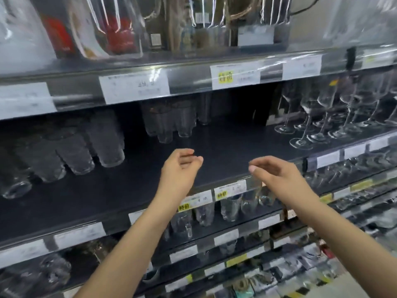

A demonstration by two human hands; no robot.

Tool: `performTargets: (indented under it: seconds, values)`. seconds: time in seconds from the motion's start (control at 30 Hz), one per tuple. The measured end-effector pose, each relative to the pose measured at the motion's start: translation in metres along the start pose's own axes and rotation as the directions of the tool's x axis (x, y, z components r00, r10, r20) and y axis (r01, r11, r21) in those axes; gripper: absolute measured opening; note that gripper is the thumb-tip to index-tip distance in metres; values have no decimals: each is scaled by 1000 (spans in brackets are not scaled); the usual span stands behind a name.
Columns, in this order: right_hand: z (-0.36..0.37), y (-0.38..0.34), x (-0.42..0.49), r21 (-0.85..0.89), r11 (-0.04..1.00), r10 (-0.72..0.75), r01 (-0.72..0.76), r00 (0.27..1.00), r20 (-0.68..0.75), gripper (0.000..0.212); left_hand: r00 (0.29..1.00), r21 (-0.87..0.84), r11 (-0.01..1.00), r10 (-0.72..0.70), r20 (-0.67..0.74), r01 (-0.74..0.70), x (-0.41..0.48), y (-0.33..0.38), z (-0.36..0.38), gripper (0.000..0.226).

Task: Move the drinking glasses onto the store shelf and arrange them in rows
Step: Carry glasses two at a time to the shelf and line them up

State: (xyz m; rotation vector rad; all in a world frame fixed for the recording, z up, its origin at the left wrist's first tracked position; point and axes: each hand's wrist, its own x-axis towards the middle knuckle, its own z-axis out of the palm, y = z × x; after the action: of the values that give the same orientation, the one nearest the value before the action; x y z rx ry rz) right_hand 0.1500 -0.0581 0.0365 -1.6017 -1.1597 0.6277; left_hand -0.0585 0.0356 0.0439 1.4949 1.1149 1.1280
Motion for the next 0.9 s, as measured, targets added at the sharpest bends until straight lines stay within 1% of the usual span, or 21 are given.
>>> performTargets:
  seconds: [0.07,0.17,0.27,0.33,0.4,0.47,0.53,0.6,0.73,0.83,0.9]
  values:
    - [-8,8,26,17,1000,7,-7,1000,20,13,998,2,998,-68,-18,68,18,-3,20,30]
    - [-11,21,73,-49,998,29,-26,997,67,22,980,-54,980,-193,-56,190,53,-16,46,43]
    - [-4,38,125,-122,991,72,-57,990,119,34,962,-16,972,-234,-140,234,89,-29,67,59]
    - [3,49,156,-138,989,71,-49,985,156,39,958,-3,978,-207,-199,211,111,-36,76,59]
    - [11,56,184,-114,993,60,-40,983,175,42,958,11,990,-133,-254,140,133,-47,81,53]
    - [21,61,213,-84,996,42,-28,985,168,45,951,72,995,-38,-306,63,154,-58,83,46]
    - [29,67,239,-108,994,20,-3,987,161,48,939,124,992,25,-342,19,172,-66,87,41]
    - [35,72,262,-119,993,11,9,986,165,53,926,129,992,37,-376,13,187,-70,91,44]
    - [49,71,296,-76,997,-22,33,989,145,63,905,138,990,41,-423,20,212,-73,96,41]
    - [67,70,320,-65,996,-45,55,989,140,68,880,150,989,81,-468,-11,229,-75,99,42]
    - [80,68,334,-80,993,-72,85,986,153,71,853,178,984,113,-510,-24,241,-76,102,47]
